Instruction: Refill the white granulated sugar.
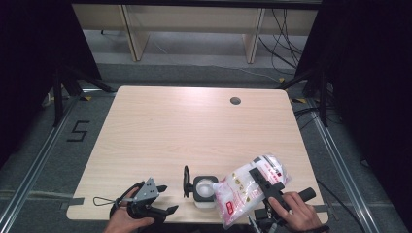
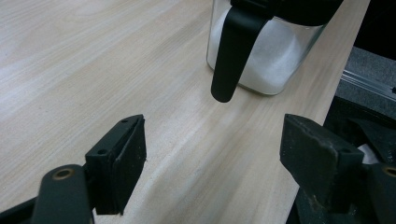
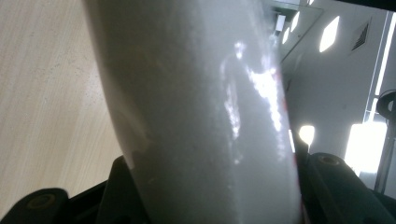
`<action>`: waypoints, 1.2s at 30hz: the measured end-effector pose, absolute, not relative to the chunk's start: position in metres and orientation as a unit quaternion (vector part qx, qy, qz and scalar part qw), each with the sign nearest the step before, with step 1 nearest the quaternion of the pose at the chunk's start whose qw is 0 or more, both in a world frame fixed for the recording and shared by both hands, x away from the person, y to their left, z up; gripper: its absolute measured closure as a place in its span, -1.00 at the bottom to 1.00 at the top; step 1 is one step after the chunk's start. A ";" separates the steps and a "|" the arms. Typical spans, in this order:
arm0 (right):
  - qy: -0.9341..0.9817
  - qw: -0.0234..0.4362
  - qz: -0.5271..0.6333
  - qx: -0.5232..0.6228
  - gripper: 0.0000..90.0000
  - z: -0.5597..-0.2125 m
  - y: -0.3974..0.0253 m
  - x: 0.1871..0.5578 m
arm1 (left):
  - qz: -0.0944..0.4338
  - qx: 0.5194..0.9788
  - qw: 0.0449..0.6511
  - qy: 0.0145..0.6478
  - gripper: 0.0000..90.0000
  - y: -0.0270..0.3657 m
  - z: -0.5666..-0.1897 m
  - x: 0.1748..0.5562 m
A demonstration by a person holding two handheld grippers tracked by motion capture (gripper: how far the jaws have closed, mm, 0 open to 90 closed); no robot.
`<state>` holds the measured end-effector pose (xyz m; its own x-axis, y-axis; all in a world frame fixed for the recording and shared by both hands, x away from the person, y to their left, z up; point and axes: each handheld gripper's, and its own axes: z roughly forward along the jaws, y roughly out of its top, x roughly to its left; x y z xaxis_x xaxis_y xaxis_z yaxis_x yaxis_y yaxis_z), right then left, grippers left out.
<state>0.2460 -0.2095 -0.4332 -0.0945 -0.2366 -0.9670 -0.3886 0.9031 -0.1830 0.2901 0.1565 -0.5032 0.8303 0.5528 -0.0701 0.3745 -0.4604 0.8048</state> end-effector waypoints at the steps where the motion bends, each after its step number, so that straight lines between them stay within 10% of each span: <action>1: 0.743 0.634 0.050 -0.210 0.18 -0.432 -0.209 0.245 | 0.097 0.846 0.443 0.280 -0.50 0.156 -0.504 0.289; 36: 0.736 0.641 0.079 -0.203 0.24 -0.425 -0.213 0.246 | 0.101 0.850 0.438 0.273 -0.50 0.157 -0.504 0.290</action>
